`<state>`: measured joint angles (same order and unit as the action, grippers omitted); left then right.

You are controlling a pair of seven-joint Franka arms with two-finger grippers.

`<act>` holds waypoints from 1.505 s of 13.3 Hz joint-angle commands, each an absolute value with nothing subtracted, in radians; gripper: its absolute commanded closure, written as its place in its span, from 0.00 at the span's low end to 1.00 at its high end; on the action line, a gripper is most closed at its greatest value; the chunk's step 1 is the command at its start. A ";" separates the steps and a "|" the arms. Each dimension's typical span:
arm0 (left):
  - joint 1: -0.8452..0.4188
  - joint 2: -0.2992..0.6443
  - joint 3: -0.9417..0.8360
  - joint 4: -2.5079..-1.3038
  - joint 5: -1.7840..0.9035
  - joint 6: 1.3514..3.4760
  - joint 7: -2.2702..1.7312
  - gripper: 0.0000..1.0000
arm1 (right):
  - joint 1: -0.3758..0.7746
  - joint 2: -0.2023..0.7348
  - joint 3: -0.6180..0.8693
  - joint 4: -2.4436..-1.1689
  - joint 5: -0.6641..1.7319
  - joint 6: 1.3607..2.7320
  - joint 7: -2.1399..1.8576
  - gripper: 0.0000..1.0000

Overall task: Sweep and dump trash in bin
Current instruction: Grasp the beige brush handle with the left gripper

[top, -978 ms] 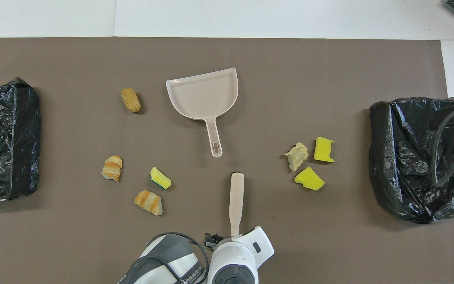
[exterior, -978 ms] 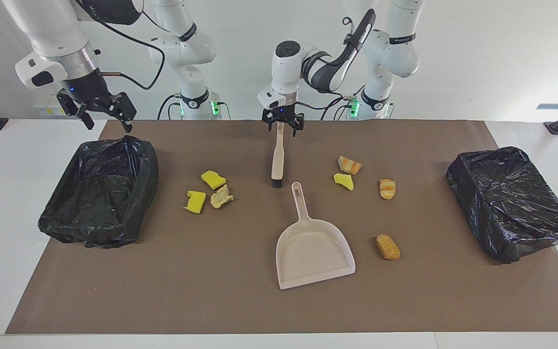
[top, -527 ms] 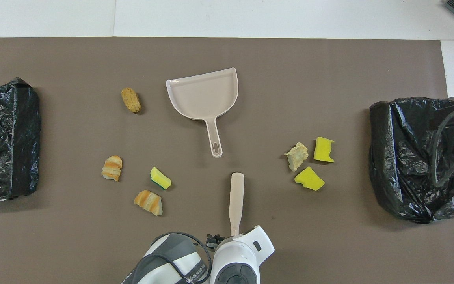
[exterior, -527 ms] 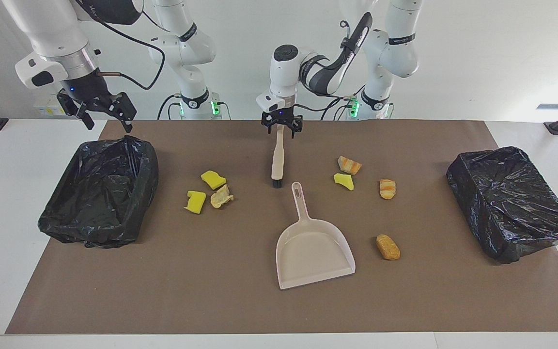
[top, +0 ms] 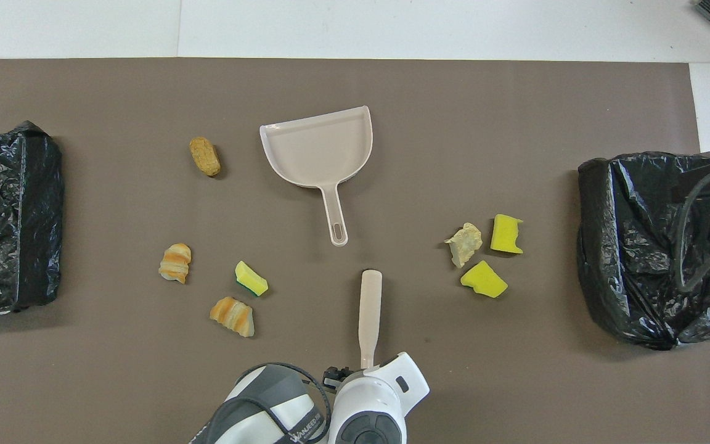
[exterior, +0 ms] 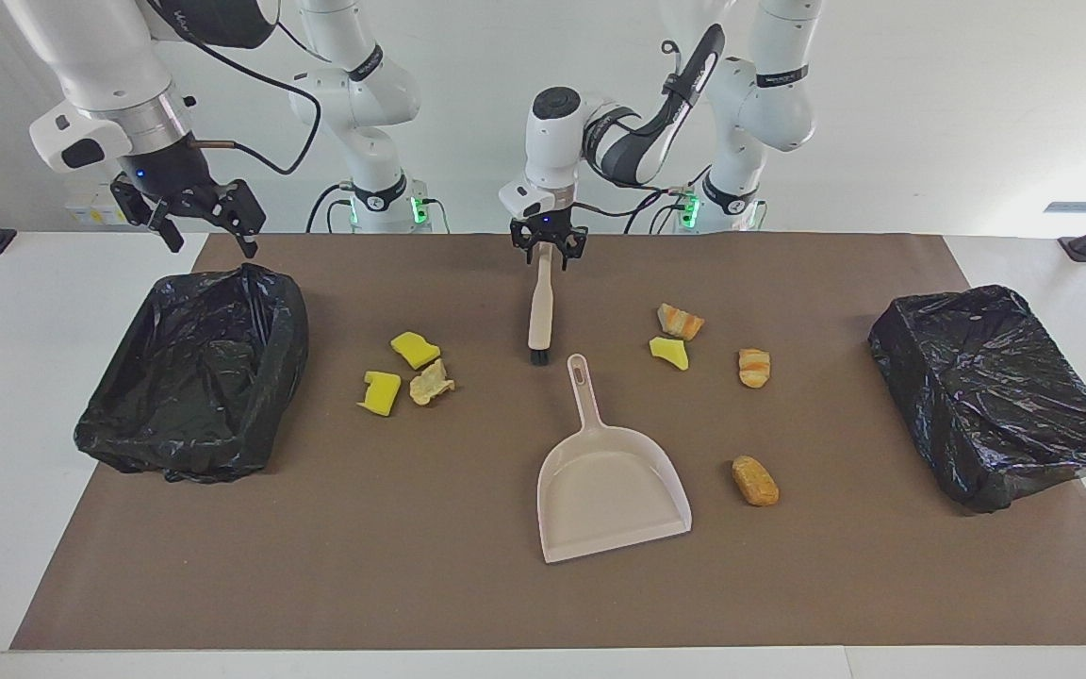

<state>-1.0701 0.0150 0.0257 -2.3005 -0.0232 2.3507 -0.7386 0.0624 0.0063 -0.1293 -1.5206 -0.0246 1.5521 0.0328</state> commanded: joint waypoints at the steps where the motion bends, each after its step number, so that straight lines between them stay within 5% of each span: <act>1: -1.092 0.008 0.043 -2.316 -0.021 2.364 -0.753 0.64 | 0.063 -0.017 -0.130 -1.545 -0.012 1.559 0.031 0.00; 3: -1.092 0.008 0.043 -2.315 -0.021 2.361 -0.753 0.70 | 0.063 -0.017 -0.130 -1.545 -0.012 1.559 0.031 0.00; 5: -1.089 0.008 0.043 -2.312 -0.021 2.353 -0.753 0.96 | 0.063 -0.017 -0.130 -1.545 -0.012 1.559 0.031 0.00; 6: -1.086 0.008 0.043 -2.310 -0.021 2.352 -0.752 1.00 | 0.063 -0.017 -0.130 -1.545 -0.012 1.559 0.031 0.00; 20: -1.010 -0.113 0.055 -2.166 -0.023 1.912 -0.919 1.00 | 0.063 -0.017 -0.130 -1.545 -0.012 1.559 0.031 0.00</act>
<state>-1.0498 -0.0787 0.0574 -2.1984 -0.0231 1.9958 -0.8921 0.0624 0.0063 -0.1293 -1.5206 -0.0246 1.5521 0.0328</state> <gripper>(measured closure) 0.731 0.000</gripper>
